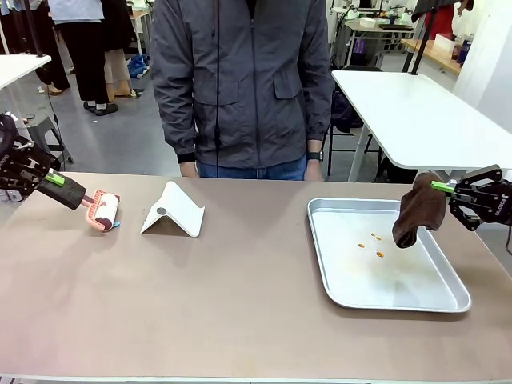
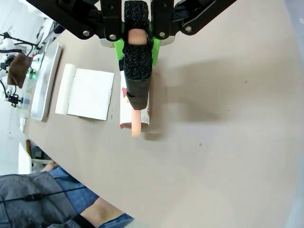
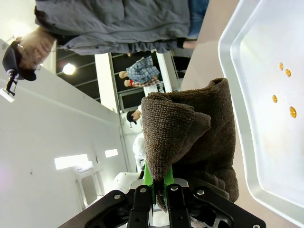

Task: Clean the surface of the table.
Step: If a person points to the right, clean the right side of the table with your right hand, and if they point to the left, clean the left side with your left hand.

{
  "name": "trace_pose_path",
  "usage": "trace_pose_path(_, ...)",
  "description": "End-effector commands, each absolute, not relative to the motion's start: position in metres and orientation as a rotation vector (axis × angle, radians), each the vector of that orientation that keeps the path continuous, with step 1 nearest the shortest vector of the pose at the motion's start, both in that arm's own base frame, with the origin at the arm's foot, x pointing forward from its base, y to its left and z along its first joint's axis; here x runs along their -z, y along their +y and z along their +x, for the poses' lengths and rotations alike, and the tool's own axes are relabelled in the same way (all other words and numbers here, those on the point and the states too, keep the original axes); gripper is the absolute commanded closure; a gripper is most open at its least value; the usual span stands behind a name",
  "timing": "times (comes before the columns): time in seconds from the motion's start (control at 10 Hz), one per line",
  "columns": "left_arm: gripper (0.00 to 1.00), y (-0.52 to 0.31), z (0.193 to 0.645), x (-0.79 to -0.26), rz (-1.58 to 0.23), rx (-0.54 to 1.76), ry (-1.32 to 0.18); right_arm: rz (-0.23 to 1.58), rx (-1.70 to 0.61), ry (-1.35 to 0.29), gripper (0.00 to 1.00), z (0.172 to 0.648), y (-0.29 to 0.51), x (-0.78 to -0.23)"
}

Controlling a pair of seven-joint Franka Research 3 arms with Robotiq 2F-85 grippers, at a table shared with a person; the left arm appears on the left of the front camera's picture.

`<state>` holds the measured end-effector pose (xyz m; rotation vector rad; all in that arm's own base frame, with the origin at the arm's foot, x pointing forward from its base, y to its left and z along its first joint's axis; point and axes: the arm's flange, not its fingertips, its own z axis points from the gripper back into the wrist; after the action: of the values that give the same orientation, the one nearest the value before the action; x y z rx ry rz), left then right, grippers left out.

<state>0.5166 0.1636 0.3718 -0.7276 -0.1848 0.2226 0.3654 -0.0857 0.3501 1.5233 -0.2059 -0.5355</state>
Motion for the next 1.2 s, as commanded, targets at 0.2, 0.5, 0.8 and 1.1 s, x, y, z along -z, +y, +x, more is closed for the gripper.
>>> trace_pose_path(0.2, 0.78, 0.143, 0.526, -0.362, -0.719, -0.176, -0.177, 1.55, 0.535, -0.214, 1.0, 0.366, -0.087, -0.353)
trace_pose_path(0.5, 0.78, 0.123, 0.532, -0.355, -0.69, -0.142, -0.151, 1.55, 0.535, -0.214, 1.0, 0.366, -0.087, -0.353)
trace_pose_path(0.8, 0.78, 0.122, 0.531, -0.369, -0.728, -0.136, -0.203, 1.55, 0.535, -0.214, 1.0, 0.366, -0.087, -0.353)
trace_pose_path(1.1, 0.78, 0.141, 0.511, -0.402, -0.829, -0.122, -0.297, 1.55, 0.535, -0.214, 1.0, 0.366, -0.087, -0.353)
